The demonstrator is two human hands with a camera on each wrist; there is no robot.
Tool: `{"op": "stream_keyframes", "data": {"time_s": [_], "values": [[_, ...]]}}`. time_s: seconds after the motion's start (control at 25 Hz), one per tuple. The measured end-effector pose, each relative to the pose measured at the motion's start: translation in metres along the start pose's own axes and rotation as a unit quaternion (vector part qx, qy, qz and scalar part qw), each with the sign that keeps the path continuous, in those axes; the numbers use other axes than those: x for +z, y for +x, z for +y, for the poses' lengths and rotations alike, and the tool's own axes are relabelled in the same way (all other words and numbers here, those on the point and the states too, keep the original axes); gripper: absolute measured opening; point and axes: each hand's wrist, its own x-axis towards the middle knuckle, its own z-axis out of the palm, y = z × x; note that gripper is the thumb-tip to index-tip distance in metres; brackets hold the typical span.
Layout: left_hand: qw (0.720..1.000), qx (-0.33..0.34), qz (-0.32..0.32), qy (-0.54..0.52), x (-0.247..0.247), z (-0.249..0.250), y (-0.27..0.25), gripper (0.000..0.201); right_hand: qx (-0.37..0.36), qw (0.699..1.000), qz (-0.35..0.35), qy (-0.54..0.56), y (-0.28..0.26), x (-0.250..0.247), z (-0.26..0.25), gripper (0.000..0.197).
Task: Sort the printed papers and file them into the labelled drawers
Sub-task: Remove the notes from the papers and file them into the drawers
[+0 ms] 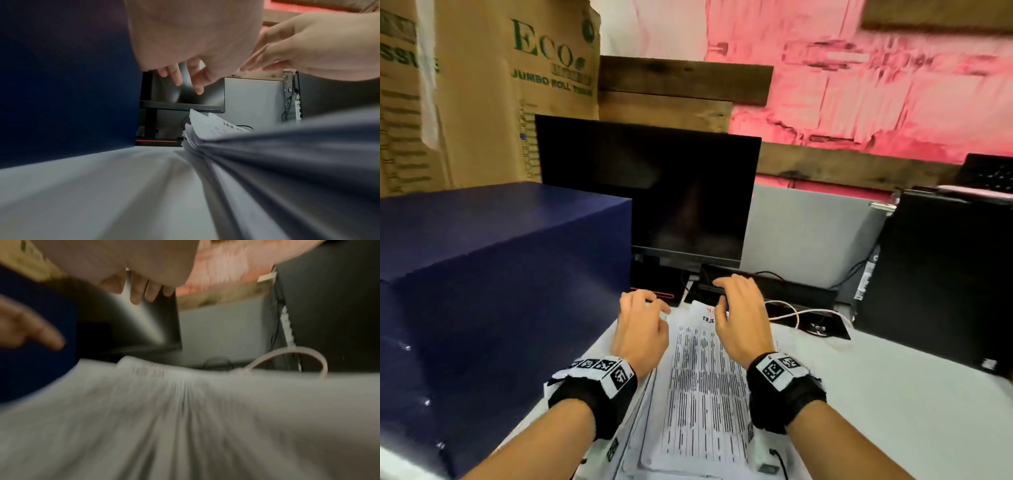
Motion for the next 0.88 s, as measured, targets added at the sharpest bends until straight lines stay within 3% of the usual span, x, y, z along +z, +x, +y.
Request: {"op": "stream_keyframes", "data": {"time_s": [0.16, 0.28, 0.64, 0.76, 0.88], "values": [[0.996, -0.057, -0.063, 0.006, 0.032, -0.002, 0.009, 0.033, 0.04, 0.981, -0.188, -0.006, -0.018, 0.031, 0.007, 0.036], [0.988, -0.117, -0.101, -0.016, 0.039, -0.004, 0.013, 0.048, 0.091, 0.957, -0.271, -0.043, -0.019, 0.04, 0.011, 0.043], [0.994, -0.084, -0.064, -0.043, 0.03, -0.003, 0.014, 0.033, 0.174, 0.924, -0.335, -0.061, -0.019, 0.044, 0.012, 0.072], [0.99, -0.094, -0.049, -0.09, 0.028, -0.003, 0.013, 0.029, 0.173, 0.93, -0.323, -0.035, -0.018, 0.044, 0.013, 0.08], [0.992, -0.058, -0.059, -0.091, 0.026, -0.002, 0.012, 0.017, 0.151, 0.949, -0.275, -0.003, -0.016, 0.041, 0.011, 0.072]]}}
